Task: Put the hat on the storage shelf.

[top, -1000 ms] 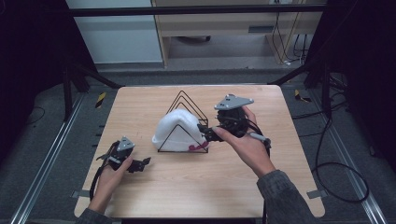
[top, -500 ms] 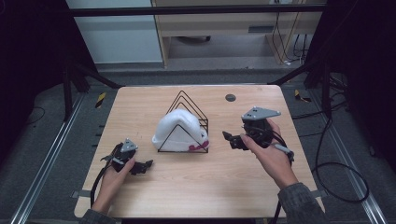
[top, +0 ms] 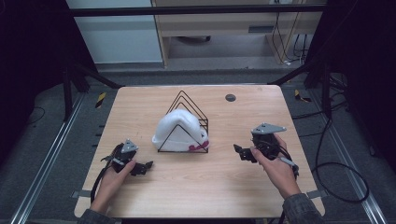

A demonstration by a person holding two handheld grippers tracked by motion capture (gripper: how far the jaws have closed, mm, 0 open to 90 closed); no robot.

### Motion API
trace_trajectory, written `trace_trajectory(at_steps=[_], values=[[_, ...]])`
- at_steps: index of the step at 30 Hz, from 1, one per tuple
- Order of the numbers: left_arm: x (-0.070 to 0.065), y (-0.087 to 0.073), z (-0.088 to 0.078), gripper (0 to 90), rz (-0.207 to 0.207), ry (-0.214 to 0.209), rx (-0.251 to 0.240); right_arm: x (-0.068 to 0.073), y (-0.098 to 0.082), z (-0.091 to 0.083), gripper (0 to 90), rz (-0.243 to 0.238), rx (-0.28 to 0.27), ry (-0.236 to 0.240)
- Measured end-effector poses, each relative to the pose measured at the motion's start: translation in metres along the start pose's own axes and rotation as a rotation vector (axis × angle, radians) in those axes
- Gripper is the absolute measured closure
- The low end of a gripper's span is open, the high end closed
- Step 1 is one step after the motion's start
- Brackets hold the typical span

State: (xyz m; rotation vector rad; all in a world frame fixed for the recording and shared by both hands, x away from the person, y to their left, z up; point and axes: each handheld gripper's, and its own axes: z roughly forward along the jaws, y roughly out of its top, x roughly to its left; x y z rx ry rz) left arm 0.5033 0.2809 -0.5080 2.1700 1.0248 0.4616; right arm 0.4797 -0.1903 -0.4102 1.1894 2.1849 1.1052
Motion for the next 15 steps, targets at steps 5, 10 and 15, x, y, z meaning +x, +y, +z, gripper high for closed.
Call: trace_trajectory(at_steps=[5, 10, 15], values=[[0.0, 0.0, 0.0, 0.1, 0.001, -0.001, 0.0, -0.012, -0.016, 0.019, 15.0, 0.028, 0.041, -0.018], [0.0, 0.0, 0.0, 0.0, -0.003, -0.001, -0.003, -0.018, -0.027, 0.032, 15.4, 0.048, 0.056, -0.034], [0.0, 0.0, 0.0, 0.0, -0.001, 0.0, -0.002, -0.017, -0.034, 0.044, 15.9, 0.062, 0.06, -0.035]])
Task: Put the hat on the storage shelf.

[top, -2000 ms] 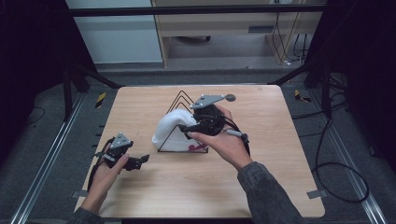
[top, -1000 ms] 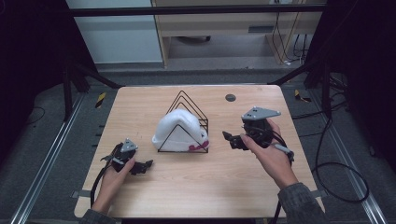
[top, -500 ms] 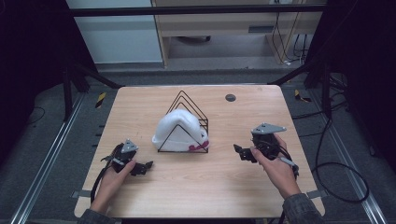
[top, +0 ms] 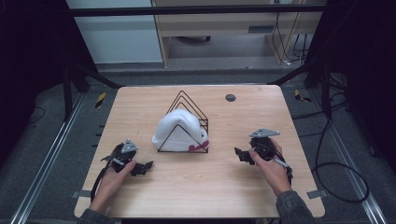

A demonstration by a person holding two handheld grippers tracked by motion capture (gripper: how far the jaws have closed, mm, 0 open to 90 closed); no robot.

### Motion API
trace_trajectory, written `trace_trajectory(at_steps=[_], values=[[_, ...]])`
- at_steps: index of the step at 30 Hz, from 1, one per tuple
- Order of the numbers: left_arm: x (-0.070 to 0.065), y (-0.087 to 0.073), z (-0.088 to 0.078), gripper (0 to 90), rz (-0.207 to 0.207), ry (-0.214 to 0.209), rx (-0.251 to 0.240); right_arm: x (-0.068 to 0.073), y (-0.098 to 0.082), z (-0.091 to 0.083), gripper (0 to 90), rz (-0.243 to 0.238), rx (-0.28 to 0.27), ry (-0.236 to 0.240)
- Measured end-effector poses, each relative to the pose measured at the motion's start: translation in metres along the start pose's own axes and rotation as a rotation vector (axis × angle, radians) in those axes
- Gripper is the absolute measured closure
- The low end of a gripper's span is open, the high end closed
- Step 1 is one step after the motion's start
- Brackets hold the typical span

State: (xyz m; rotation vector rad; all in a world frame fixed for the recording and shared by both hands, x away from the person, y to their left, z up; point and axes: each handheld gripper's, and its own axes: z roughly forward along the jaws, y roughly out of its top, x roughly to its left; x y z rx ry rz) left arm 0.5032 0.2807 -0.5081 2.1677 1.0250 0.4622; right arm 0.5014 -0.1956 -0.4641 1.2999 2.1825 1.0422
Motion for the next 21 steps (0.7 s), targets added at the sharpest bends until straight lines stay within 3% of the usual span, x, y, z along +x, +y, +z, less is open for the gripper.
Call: trace_trajectory(at_steps=[11, 16, 21], values=[[0.0, 0.0, 0.0, 0.0, 0.004, -0.001, 0.005, 0.005, -0.006, 0.027, 16.2, 0.031, 0.003, -0.023], [-0.001, 0.0, 0.0, 0.0, -0.002, 0.002, 0.002, 0.003, -0.007, 0.034, 15.9, 0.08, -0.012, -0.023], [-0.001, 0.0, 0.0, 0.0, -0.001, 0.003, 0.002, 0.003, -0.008, 0.04, 15.7, 0.08, -0.015, -0.038]])
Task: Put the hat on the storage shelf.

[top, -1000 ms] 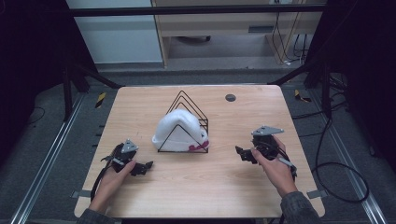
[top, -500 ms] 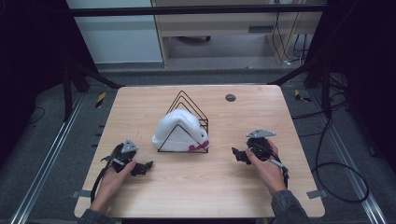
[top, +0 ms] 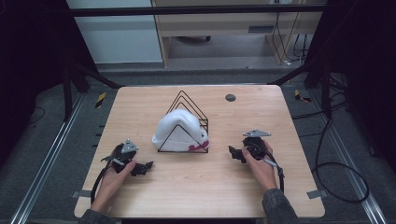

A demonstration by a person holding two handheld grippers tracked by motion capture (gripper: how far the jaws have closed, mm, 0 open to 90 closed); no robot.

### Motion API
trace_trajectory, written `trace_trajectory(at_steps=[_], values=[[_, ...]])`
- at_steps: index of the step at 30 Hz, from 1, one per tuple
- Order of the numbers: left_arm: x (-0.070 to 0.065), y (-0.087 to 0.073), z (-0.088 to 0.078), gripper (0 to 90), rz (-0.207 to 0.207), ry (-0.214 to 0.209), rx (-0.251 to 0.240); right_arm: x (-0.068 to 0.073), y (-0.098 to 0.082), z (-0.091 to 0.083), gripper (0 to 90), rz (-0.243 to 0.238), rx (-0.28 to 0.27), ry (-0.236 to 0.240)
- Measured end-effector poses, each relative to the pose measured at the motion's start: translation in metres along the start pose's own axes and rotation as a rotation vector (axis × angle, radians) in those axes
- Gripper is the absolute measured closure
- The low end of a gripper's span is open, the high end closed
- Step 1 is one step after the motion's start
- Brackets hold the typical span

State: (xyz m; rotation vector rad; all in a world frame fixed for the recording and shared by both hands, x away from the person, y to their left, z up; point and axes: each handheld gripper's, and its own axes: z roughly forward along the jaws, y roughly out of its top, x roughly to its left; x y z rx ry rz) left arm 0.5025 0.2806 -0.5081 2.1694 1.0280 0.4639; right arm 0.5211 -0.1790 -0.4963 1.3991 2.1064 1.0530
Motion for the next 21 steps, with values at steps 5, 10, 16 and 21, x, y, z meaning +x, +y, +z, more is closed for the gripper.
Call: trace_trajectory(at_steps=[5, 10, 16, 21], values=[[0.0, 0.0, 0.0, 0.0, 0.002, 0.0, 0.001, 0.003, -0.002, 0.006, 14.6, -0.008, 0.024, -0.001], [0.0, 0.0, 0.0, 0.0, 0.002, 0.0, 0.001, 0.008, -0.007, 0.011, 11.9, -0.028, 0.054, -0.019], [0.0, 0.0, 0.0, 0.0, 0.0, 0.0, 0.0, 0.015, -0.012, 0.011, 10.4, -0.055, 0.045, -0.055], [0.0, 0.0, 0.0, 0.0, 0.002, 0.0, 0.001, 0.017, -0.016, 0.007, 10.4, -0.041, 0.044, -0.069]])
